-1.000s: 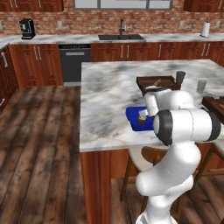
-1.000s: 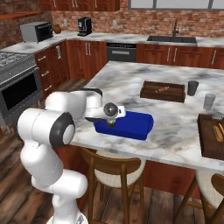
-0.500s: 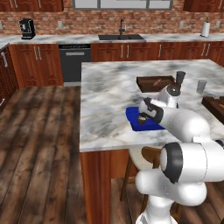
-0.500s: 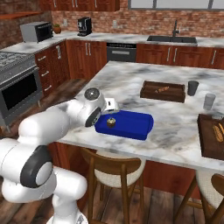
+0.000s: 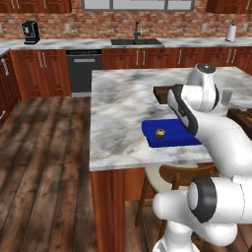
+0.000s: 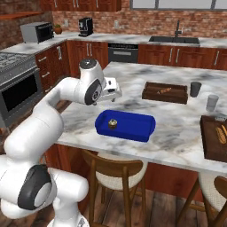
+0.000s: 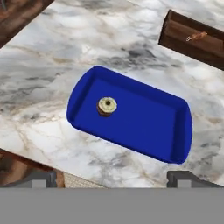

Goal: Take the cupcakes from the fridge and place them on the empty tray on the dining counter.

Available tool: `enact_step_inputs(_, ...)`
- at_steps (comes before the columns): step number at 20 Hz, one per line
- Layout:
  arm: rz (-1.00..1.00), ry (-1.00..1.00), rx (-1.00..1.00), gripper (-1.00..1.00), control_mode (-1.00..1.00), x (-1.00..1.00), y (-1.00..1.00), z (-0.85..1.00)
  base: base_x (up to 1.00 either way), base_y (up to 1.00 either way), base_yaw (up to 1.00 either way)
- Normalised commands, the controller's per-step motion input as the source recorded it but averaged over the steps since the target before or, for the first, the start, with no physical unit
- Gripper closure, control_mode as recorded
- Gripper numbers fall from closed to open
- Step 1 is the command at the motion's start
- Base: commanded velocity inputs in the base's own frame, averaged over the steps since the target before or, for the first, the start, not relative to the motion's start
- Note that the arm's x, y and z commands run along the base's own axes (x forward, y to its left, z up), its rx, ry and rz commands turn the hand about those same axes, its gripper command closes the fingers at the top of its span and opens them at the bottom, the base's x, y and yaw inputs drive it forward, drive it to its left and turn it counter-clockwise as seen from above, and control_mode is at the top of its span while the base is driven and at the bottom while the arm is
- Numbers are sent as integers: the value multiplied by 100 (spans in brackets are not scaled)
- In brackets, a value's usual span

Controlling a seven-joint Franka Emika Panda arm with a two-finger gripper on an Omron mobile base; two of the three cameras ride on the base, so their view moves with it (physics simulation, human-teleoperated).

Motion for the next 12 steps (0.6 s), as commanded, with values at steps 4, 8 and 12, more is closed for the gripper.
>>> enact_step_inputs(4,5,-21,0,-100,-100,-100,-1,7,0,0,0)
enact_step_inputs(8,6,-50,0,-100,-100,-100,0,-8,0,0,0)
enact_step_inputs(12,3,-68,0,-100,-100,-100,9,-22,0,0,0)
